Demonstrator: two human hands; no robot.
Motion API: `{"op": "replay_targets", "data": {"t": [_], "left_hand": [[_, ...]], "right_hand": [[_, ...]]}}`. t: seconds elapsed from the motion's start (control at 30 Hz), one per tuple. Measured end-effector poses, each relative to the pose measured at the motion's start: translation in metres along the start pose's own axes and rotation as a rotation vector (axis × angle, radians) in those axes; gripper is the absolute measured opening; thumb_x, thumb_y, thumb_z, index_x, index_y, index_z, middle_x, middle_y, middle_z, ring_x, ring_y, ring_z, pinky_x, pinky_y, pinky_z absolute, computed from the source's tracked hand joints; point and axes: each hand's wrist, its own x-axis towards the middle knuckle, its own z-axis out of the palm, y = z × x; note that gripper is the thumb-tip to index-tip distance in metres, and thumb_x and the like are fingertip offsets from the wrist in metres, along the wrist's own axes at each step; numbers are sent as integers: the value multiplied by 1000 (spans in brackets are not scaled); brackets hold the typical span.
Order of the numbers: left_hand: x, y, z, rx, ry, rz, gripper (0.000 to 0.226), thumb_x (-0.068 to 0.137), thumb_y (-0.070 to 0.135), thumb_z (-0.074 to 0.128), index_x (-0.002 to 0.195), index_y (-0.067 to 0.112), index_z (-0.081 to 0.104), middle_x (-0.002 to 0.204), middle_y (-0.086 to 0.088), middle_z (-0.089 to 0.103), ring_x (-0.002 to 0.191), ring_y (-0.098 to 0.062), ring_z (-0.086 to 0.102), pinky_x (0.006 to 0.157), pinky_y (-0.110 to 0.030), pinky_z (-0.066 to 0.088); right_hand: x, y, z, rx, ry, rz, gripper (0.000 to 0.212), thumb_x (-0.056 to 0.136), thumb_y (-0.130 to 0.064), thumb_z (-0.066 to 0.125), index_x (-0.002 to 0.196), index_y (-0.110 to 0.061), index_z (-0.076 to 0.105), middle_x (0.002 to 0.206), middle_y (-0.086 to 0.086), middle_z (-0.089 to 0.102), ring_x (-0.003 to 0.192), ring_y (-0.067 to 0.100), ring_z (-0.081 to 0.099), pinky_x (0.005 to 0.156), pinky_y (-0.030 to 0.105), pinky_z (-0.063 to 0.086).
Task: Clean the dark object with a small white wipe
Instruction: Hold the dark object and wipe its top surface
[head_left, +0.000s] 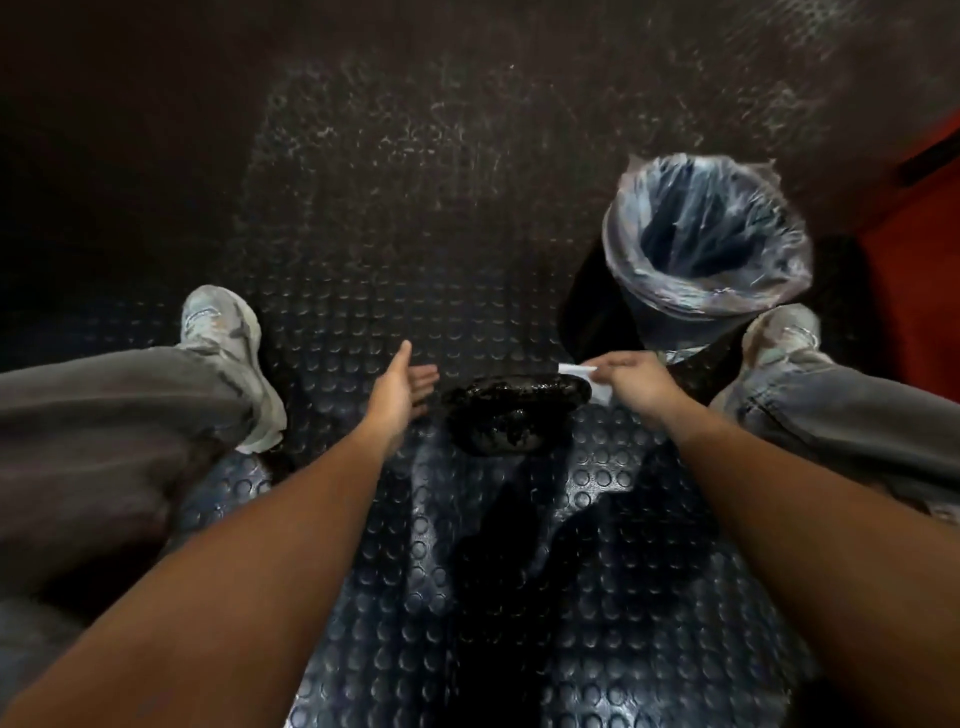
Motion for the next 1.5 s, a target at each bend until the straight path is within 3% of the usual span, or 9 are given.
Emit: {"op": "replay_targets", "data": {"t": [0.23, 0.5, 0.73, 0.8, 0.93, 1.13, 1.27, 1.4, 1.5], "left_hand": [[9, -27, 18, -218, -39, -85, 80, 100, 69, 17, 105, 7, 68, 115, -14, 68, 112, -26, 61, 105, -43, 43], [14, -35, 31, -295, 14, -85, 84, 96, 74, 26, 124, 1, 59, 126, -17, 66, 118, -29, 63, 107, -49, 48], [9, -33, 33, -317, -7, -82, 83, 95, 75, 26, 116, 4, 63, 123, -16, 68, 118, -28, 63, 110, -48, 45], [9, -34, 33, -315, -1, -84, 86, 95, 76, 27, 125, 3, 60, 125, -16, 68, 119, -28, 63, 110, -48, 45], [8, -34, 34, -312, -3, -76, 86, 95, 76, 25, 124, 3, 60, 124, -15, 68, 119, -27, 62, 110, -46, 45], [14, -39, 32, -324, 5, -93, 96, 88, 83, 26, 125, 3, 64, 122, -13, 71, 117, -26, 64, 110, -46, 45], [14, -41, 32, -326, -21, -81, 98, 89, 83, 23, 125, 2, 64, 122, -13, 71, 118, -25, 64, 110, -45, 44], [15, -43, 31, -331, -36, -74, 98, 89, 83, 22, 123, 1, 65, 120, -14, 72, 119, -25, 64, 112, -45, 43], [16, -43, 31, -339, -32, -85, 99, 88, 84, 23, 122, 2, 66, 120, -13, 72, 119, -26, 64, 112, -44, 43]], "right_hand": [[15, -3, 17, 124, -227, 151, 30, 83, 8, 50, 72, -2, 75, 70, 14, 69, 60, 21, 62, 50, 25, 50], [17, 8, 0, -22, -282, 72, 39, 96, 2, 47, 82, -12, 79, 89, 21, 75, 78, 25, 67, 70, 31, 51], [14, -24, 3, -139, -400, 42, 36, 98, 9, 38, 91, -1, 71, 52, -4, 66, 35, -1, 51, 34, 11, 33], [13, -17, -7, -46, -416, 38, 29, 98, 8, 45, 95, 1, 72, 66, 2, 73, 52, 2, 64, 47, 10, 45], [21, 5, -3, 85, -377, 99, 24, 96, 5, 51, 97, 0, 74, 98, 17, 76, 98, 29, 71, 89, 35, 56], [23, -20, 9, -86, -444, 124, 22, 90, 0, 52, 85, -5, 73, 83, 18, 71, 67, 21, 65, 52, 25, 45], [34, -10, -13, -229, -481, 42, 16, 94, -30, 63, 98, -25, 78, 105, 12, 76, 87, 29, 54, 69, 40, 39], [25, 4, -11, -41, -468, 129, 22, 101, -25, 59, 104, -12, 77, 106, 8, 77, 105, 25, 69, 95, 43, 54], [24, -4, -2, -1, -510, 188, 21, 101, -5, 54, 98, 3, 73, 92, 18, 74, 75, 20, 74, 64, 30, 61]]}}
